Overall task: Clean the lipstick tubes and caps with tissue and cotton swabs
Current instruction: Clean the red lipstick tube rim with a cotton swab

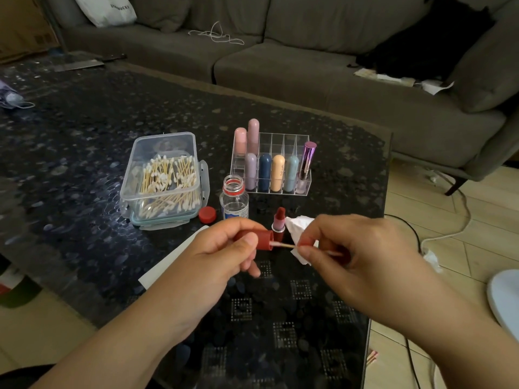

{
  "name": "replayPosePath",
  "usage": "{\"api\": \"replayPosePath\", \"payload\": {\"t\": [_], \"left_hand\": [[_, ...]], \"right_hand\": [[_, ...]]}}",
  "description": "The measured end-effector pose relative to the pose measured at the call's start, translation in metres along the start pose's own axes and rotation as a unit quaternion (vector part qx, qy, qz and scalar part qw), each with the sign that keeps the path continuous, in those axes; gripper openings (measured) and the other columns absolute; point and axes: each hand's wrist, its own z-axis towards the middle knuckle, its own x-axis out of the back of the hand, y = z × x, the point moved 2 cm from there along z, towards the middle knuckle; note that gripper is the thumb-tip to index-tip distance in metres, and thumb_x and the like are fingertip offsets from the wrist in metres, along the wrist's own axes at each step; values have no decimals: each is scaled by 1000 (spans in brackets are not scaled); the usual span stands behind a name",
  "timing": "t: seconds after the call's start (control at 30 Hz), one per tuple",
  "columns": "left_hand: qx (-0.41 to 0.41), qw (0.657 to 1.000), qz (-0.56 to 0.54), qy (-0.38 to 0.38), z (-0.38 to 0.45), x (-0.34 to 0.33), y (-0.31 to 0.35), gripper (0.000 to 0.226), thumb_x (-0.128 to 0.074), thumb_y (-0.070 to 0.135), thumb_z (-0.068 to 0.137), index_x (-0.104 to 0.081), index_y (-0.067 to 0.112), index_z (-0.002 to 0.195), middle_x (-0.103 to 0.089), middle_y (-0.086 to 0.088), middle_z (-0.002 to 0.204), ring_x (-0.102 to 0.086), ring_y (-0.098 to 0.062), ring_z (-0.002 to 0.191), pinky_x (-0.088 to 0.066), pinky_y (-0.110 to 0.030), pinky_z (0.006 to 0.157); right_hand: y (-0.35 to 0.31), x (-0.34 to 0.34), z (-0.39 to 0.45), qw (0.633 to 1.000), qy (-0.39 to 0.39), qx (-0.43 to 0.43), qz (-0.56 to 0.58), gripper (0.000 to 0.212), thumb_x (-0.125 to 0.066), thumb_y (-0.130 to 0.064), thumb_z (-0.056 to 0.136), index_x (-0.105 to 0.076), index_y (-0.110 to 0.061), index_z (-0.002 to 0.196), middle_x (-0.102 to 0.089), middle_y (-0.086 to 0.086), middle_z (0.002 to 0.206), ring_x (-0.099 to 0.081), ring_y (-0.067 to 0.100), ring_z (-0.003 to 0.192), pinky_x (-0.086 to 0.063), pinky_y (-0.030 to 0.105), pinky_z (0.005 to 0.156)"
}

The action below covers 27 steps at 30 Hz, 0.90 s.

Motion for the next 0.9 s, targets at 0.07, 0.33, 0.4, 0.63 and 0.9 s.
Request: {"api": "replayPosePath", "payload": {"t": [0.07, 0.33, 0.4, 0.63, 0.9], "left_hand": [[4, 1000, 3, 0, 0, -2, -1, 23, -51, 29, 79, -72, 28, 88, -51, -1, 69, -57, -6, 65, -46, -52, 90], [13, 999, -43, -4, 0, -4, -2, 20, -54, 27, 78, -73, 23, 85, -50, -5, 71, -54, -7, 63, -48, -34, 75], [19, 999, -34, -1, 0, -4, -3, 12, -62, 27, 81, -73, 24, 86, -51, -3, 69, -55, -8, 62, -49, -34, 75], [16, 984, 166, 58, 11, 10, -10, 21, -57, 12, 91, -66, 29, 100, -70, 13, 84, -64, 1, 79, -51, -20, 78], [-123, 865, 471, 120, 24, 5, -29, 20, -64, 20, 86, -62, 17, 106, -48, 11, 96, -49, -10, 87, -31, -16, 72]], "right_hand": [[-1, 0, 0, 999, -13, 18, 25, 15, -52, -37, 82, -63, -28, 77, -42, -19, 56, -48, 5, 62, -36, 5, 61], [4, -5, 0, 997, -50, -14, 65, 14, -52, -39, 83, -61, -28, 80, -48, -11, 57, -49, 4, 58, -36, 10, 54], [1, -5, 1, 994, -55, -19, 96, 13, -55, -37, 84, -62, -27, 80, -52, -7, 63, -49, 5, 56, -35, 10, 52], [17, -15, 1, 973, -72, -182, 121, 12, -59, -31, 88, -57, -36, 77, -57, -16, 67, -53, -4, 70, -41, 8, 61], [31, -52, 3, 965, -99, -243, 2, 11, -62, -35, 88, -72, -31, 92, -41, -16, 80, -46, 10, 100, -40, 32, 95]]}}
